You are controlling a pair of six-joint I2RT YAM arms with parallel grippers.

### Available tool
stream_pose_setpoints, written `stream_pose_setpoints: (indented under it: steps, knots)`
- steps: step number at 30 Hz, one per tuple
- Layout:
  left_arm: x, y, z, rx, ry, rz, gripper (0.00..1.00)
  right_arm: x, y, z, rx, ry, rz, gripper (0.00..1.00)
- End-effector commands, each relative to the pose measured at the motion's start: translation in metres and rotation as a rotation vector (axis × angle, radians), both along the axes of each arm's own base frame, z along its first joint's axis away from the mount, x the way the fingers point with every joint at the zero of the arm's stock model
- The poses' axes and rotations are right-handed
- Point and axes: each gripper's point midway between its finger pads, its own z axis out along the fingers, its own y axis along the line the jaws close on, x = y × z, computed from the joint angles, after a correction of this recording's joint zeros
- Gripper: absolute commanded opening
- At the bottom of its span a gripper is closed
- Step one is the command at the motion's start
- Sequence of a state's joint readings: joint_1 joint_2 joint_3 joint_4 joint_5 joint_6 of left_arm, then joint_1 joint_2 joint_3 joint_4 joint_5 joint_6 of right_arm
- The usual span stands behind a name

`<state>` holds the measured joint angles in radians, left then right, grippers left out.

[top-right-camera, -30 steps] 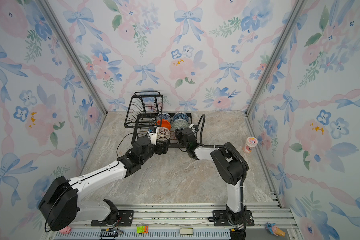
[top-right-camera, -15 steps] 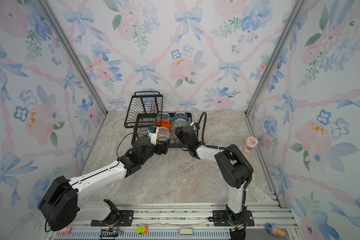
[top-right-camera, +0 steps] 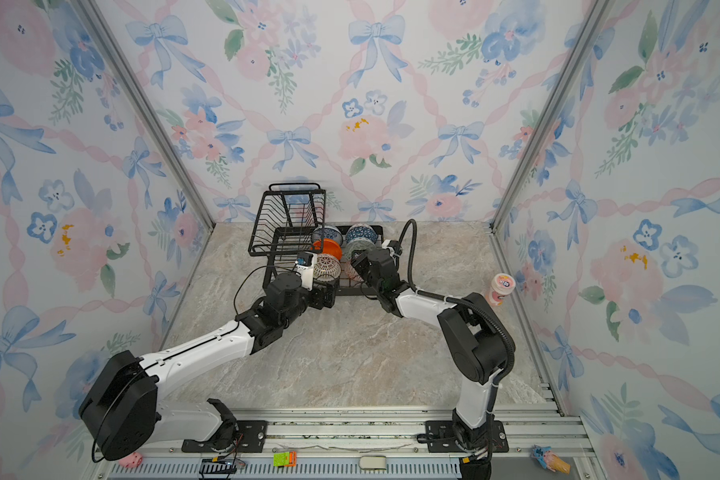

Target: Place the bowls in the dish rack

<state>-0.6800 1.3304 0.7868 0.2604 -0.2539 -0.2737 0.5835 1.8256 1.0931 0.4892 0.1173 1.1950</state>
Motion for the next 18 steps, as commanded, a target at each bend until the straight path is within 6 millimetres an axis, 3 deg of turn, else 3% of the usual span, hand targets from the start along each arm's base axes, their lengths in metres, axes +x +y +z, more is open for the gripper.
stream_pose_setpoints:
  steps: [1, 5, 10, 14, 18]
  knots:
    - [0.003, 0.006, 0.007, 0.004, -0.019, 0.023, 0.98, 0.0, -0.005, 0.023, -0.032, -0.046, -0.008, 0.54]
    - [0.001, 0.01, 0.011, 0.009, -0.04, 0.034, 0.98, -0.005, -0.011, 0.034, -0.078, -0.068, -0.008, 0.69]
    - [-0.003, 0.022, 0.027, 0.027, -0.112, 0.059, 0.98, -0.013, -0.028, 0.052, -0.159, -0.088, -0.02, 0.99]
    - [-0.015, 0.036, 0.045, 0.009, -0.194, 0.076, 0.98, -0.02, -0.049, 0.067, -0.233, -0.101, -0.034, 0.97]
    - [-0.026, 0.054, 0.06, -0.022, -0.25, 0.126, 0.98, -0.025, -0.075, 0.07, -0.293, -0.088, -0.054, 0.97]
